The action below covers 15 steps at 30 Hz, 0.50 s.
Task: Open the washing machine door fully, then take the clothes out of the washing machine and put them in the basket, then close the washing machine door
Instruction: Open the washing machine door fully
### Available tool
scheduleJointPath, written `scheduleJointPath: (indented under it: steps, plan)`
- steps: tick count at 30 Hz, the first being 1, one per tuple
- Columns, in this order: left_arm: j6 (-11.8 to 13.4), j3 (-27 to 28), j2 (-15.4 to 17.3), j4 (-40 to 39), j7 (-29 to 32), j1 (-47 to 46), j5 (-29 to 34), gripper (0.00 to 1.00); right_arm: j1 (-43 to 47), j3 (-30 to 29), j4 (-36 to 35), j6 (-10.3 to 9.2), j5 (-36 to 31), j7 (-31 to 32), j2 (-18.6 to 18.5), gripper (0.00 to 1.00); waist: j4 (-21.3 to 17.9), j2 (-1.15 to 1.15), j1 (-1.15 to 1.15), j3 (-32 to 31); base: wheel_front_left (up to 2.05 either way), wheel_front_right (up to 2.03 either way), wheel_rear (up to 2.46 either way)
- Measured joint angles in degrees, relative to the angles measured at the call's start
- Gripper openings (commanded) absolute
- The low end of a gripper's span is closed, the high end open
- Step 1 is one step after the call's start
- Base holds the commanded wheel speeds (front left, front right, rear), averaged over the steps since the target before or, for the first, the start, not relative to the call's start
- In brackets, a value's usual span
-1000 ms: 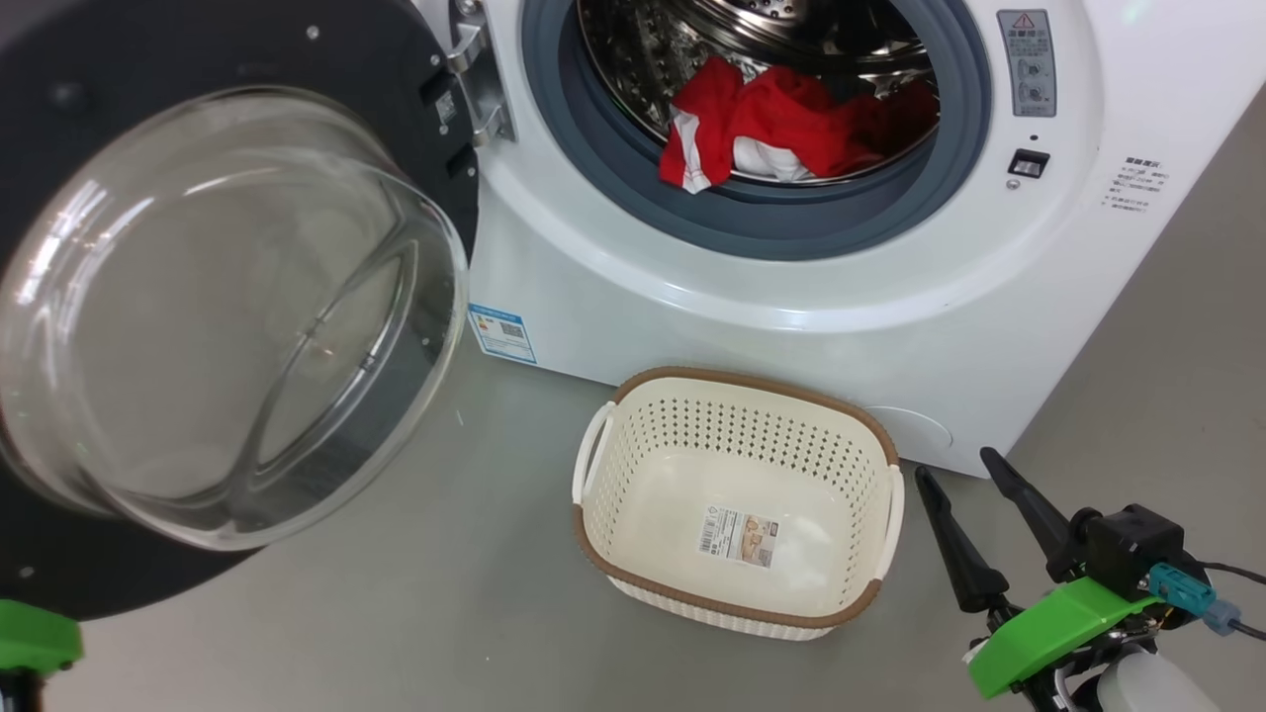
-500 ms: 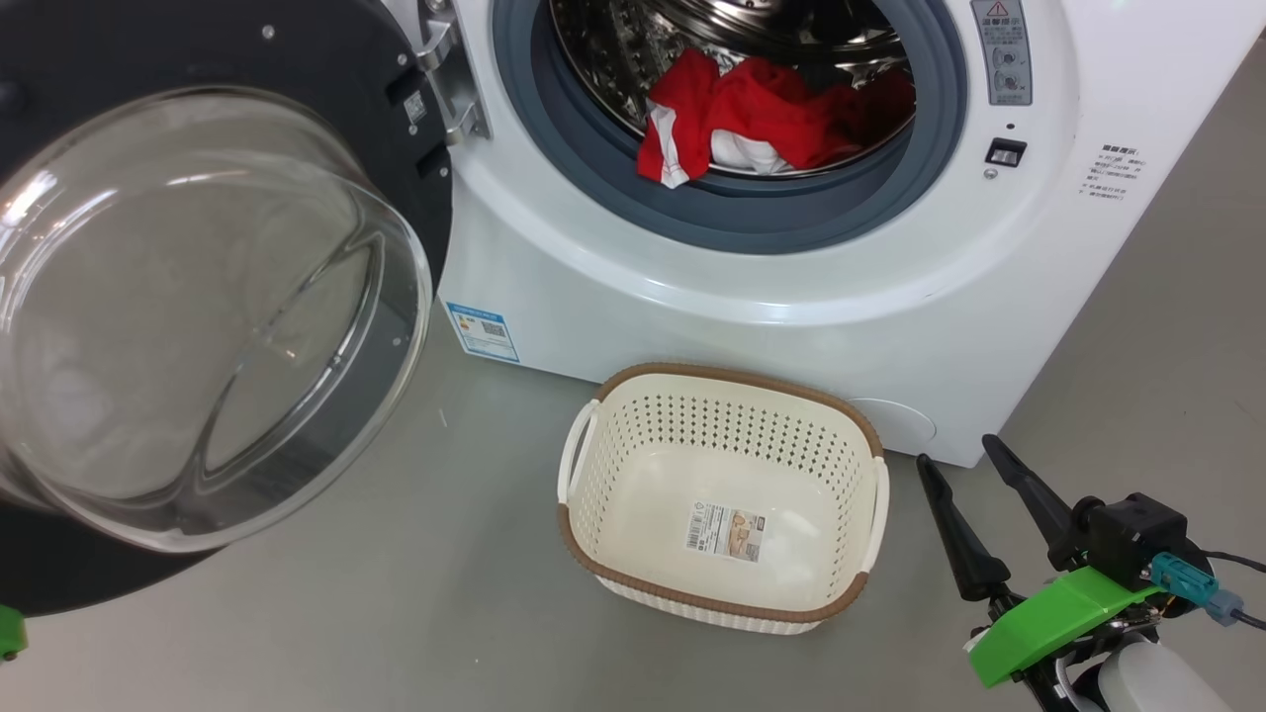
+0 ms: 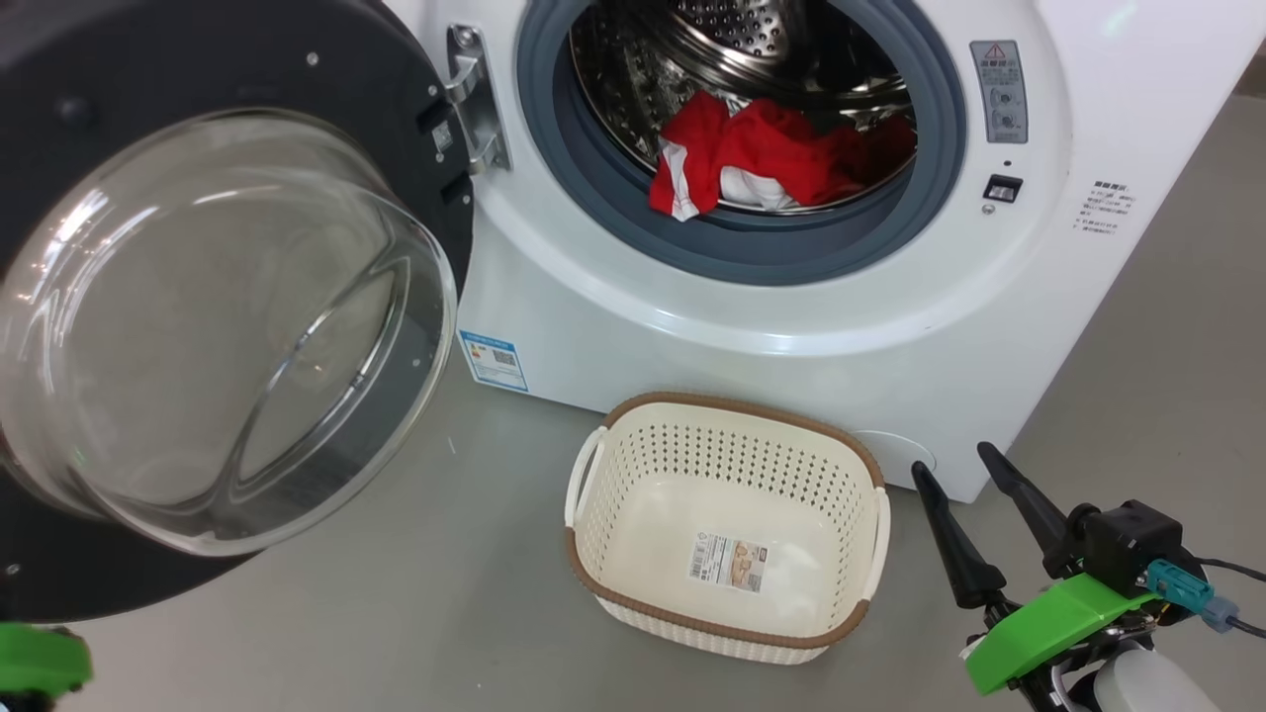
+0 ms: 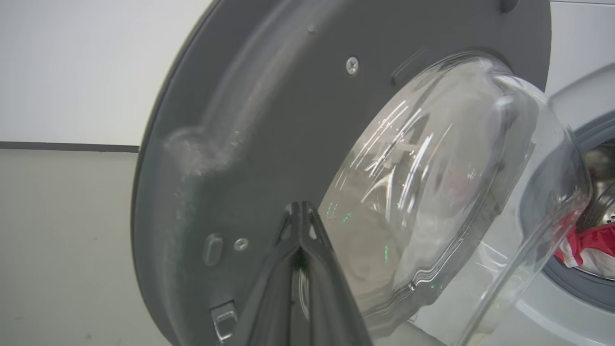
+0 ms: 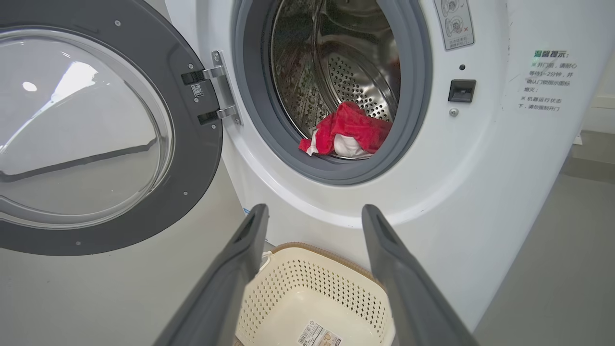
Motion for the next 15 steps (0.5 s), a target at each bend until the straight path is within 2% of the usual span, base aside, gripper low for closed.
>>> scheduleJointPath:
  steps: [2, 3, 4, 6, 7, 15]
  plan:
    - [-0.01, -0.14, -1.21, -1.99, -0.14, 1.77, 0.03, 0.0, 0.21, -0.08, -0.07, 0.0, 0.03, 0.0, 0.08, 1.0, 0.09, 0.0, 0.0, -0.53, 0.0, 0.0, 0.0]
    - [-0.01, -0.23, -1.78, -3.22, -0.16, 2.66, 0.03, 0.14, 0.22, -0.13, -0.09, 0.0, 0.1, 0.0, 0.15, 1.0, 0.09, 0.0, 0.0, -0.78, 0.0, 0.0, 0.0]
    - [-0.04, -0.49, -2.32, -4.5, -0.22, 3.58, 0.07, 0.33, 0.23, -0.23, -0.1, 0.0, 0.18, 0.0, 0.23, 1.0, 0.05, 0.0, 0.0, -1.03, 0.0, 0.0, 0.0]
    - [-0.05, -1.9, -3.14, -7.05, -0.22, 5.69, 0.08, 0.93, 0.41, -0.55, -0.25, 0.0, 0.18, 0.0, 0.35, 1.0, -0.09, 0.0, 0.0, -1.47, 0.0, 0.0, 0.0]
    - [-0.05, -2.81, -3.65, -8.48, -0.22, 6.99, 0.02, 1.0, 0.66, -0.73, -0.34, 0.0, 0.18, 0.0, 0.45, 1.0, -0.21, 0.0, 0.0, -1.67, 0.0, 0.0, 0.0]
    - [-0.07, -12.15, -4.34, -13.35, -0.22, 14.62, -2.25, 1.0, 2.22, -1.78, -0.86, 0.0, 0.18, 0.0, 0.69, 1.0, -2.36, 0.0, 0.0, -2.37, 0.0, 0.0, 0.0]
